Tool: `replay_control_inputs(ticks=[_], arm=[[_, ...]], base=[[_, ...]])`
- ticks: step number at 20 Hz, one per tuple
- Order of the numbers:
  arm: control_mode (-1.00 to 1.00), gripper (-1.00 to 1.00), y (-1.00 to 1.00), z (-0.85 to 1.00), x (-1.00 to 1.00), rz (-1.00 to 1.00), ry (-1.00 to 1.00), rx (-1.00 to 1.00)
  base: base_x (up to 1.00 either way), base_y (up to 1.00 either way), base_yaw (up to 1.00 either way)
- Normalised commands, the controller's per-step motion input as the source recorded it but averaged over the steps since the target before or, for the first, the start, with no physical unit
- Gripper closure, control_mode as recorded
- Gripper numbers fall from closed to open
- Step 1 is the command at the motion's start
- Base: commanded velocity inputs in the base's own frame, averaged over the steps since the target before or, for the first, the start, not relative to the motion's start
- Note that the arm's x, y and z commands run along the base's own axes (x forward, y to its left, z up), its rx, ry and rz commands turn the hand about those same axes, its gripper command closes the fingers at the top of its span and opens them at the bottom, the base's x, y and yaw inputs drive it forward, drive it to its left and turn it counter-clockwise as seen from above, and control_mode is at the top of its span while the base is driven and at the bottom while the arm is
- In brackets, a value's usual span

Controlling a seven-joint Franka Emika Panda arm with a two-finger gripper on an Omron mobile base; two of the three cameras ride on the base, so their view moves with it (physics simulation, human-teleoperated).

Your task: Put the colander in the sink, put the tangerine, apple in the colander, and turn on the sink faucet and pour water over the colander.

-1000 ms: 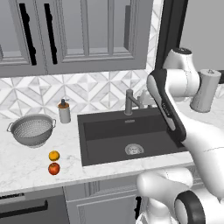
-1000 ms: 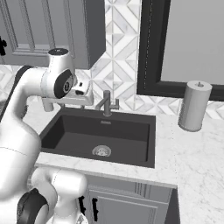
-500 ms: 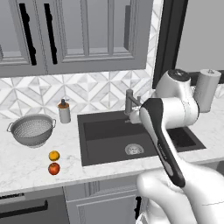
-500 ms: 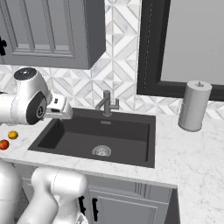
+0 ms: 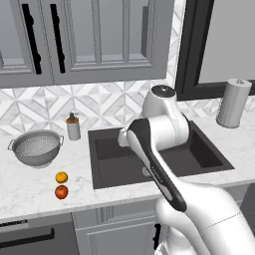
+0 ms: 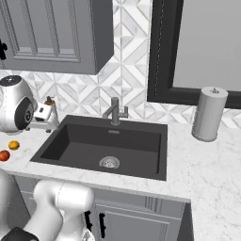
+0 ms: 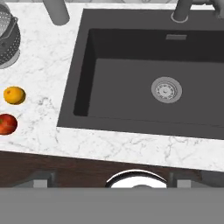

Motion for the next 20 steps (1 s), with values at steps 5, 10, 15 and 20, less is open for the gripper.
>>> replay_control_inputs(ticks=[5,10,15,20], arm=[[-1.00,-1.00,0.74,0.00,0.40,-0.10,0.03,0.07],[-1.00,-1.00,0.76,-0.09,0.38,-0.13,0.11,0.15],[-1.00,-1.00,0.72,-0.12,0.28,-0.17,0.02,0.18],[-1.00,-1.00,0.70,-0.12,0.38,-0.13,0.01,0.11]], base=[[0.00,0.00,0.00],[0.00,0.00,0.00],[0.00,0.00,0.00],[0.00,0.00,0.00]])
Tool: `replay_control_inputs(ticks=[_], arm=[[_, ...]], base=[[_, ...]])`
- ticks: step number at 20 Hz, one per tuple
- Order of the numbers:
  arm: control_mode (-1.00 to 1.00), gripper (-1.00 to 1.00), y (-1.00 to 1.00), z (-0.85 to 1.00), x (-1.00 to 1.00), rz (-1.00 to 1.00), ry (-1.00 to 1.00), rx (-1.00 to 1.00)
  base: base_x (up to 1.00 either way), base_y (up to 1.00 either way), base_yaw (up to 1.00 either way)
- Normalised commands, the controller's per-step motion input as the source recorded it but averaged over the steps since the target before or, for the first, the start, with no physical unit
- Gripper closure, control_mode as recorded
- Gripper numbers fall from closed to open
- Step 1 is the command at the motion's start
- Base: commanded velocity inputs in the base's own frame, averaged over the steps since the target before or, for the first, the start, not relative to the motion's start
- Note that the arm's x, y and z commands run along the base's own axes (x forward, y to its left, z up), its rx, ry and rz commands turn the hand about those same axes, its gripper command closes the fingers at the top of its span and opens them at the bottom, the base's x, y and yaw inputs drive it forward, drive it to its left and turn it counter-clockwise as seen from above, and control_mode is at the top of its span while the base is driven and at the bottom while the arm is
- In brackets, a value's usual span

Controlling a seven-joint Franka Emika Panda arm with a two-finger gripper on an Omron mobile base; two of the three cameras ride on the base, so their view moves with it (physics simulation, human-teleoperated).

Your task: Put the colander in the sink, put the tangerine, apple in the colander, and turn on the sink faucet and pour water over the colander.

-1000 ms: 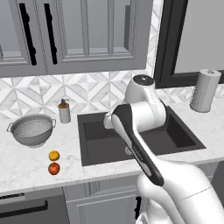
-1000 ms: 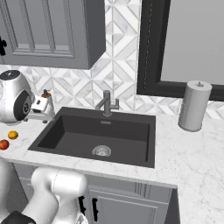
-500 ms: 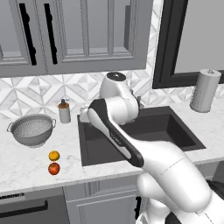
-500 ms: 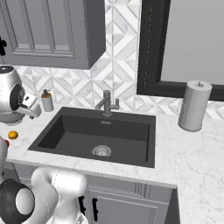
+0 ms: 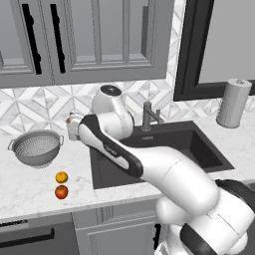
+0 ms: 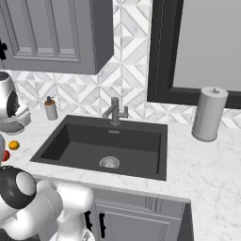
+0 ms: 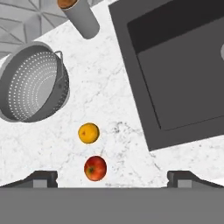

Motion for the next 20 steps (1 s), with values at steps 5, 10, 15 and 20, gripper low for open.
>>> replay_control_inputs(ticks=[5,10,15,20], arm=[[-1.00,-1.00,0.64,-0.22,0.35,-0.05,0.13,0.07],[-1.00,-1.00,0.41,-0.30,0.29,0.00,0.18,0.10],[-1.00,-1.00,0.32,-0.26,0.37,0.00,0.11,0.03],[-1.00,-1.00,0.25,-0.13,0.19,-0.03,0.00,-0.03]], base=[[0.00,0.00,0.00],[0.00,0.00,0.00],[0.00,0.00,0.00],[0.00,0.00,0.00]])
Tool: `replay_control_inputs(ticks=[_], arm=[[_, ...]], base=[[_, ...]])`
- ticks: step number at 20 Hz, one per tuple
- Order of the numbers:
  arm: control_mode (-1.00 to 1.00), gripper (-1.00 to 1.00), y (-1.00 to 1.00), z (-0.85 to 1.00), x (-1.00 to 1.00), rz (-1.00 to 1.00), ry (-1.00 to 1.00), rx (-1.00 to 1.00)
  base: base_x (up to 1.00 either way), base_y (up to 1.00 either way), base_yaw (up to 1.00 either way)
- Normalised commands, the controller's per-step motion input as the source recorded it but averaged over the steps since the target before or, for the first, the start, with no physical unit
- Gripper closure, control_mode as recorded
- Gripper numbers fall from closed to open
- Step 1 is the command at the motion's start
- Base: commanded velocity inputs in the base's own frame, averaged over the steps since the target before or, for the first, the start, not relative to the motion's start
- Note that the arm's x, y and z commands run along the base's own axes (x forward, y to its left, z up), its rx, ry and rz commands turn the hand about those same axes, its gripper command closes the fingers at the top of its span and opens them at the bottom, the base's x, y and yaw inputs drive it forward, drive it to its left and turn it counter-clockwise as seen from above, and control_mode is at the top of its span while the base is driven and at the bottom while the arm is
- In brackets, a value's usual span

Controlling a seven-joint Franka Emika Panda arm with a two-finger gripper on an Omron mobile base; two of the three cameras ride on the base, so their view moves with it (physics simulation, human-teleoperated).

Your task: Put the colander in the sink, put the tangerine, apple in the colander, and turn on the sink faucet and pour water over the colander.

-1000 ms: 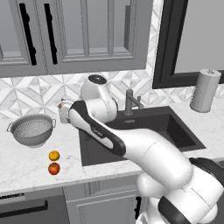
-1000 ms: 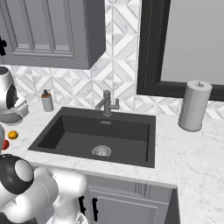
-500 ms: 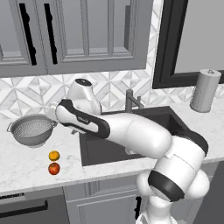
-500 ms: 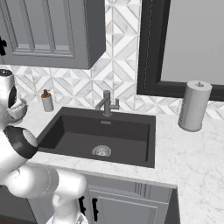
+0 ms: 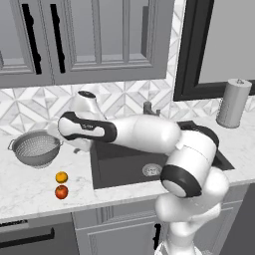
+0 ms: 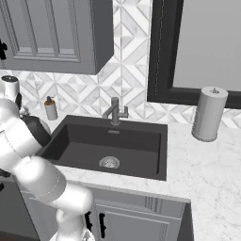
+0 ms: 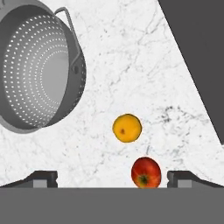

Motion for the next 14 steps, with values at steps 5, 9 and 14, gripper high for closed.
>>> replay_control_inputs(ticks=[5,9,14], arm=[[-1.00,-1.00,0.14,-0.13,0.20,-0.08,0.00,-0.08],[-1.00,-1.00,0.00,-0.23,0.18,-0.13,0.00,-0.08],[-1.00,-1.00,0.00,-0.18,0.31,-0.07,0.00,-0.01]], base=[[0.00,0.00,0.00],[0.00,0.00,0.00],[0.00,0.00,0.00]])
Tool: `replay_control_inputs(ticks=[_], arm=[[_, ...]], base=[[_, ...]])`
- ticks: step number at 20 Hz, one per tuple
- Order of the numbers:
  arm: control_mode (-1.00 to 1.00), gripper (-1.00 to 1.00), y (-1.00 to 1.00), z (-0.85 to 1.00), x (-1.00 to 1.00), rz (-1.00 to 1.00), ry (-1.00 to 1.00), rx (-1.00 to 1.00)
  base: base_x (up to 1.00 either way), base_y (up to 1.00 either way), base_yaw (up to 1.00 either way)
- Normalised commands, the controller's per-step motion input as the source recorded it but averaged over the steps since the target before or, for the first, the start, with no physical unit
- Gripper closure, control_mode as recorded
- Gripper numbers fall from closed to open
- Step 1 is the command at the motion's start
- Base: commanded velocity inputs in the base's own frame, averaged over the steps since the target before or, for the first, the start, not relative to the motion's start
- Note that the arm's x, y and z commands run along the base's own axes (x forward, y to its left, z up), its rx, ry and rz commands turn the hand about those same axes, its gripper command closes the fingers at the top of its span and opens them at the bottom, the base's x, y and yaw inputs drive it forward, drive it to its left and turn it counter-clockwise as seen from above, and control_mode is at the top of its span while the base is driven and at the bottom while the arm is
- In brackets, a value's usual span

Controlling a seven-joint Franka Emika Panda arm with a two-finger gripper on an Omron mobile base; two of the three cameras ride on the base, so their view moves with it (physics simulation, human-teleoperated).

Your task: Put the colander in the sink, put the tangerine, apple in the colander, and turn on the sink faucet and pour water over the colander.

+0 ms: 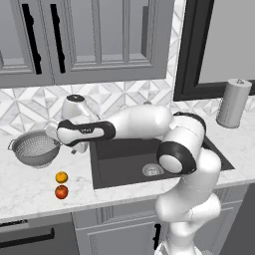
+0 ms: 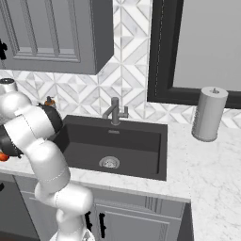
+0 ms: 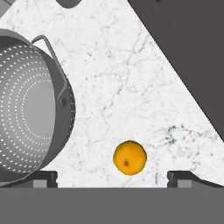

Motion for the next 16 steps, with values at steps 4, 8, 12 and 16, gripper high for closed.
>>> replay_control_inputs(ticks=[4,8,12,16], arm=[[-1.00,-1.00,0.00,-0.17,0.23,-0.01,0.00,0.00],[-1.00,-1.00,0.00,-0.20,0.19,0.00,0.00,0.00],[-1.00,-1.00,0.07,-0.21,0.23,0.00,-0.05,0.00],[-1.00,-1.00,0.14,-0.15,0.24,0.00,-0.05,0.00]], base=[[0.00,0.00,0.00],[0.00,0.00,0.00],[0.00,0.00,0.00],[0.00,0.00,0.00]])
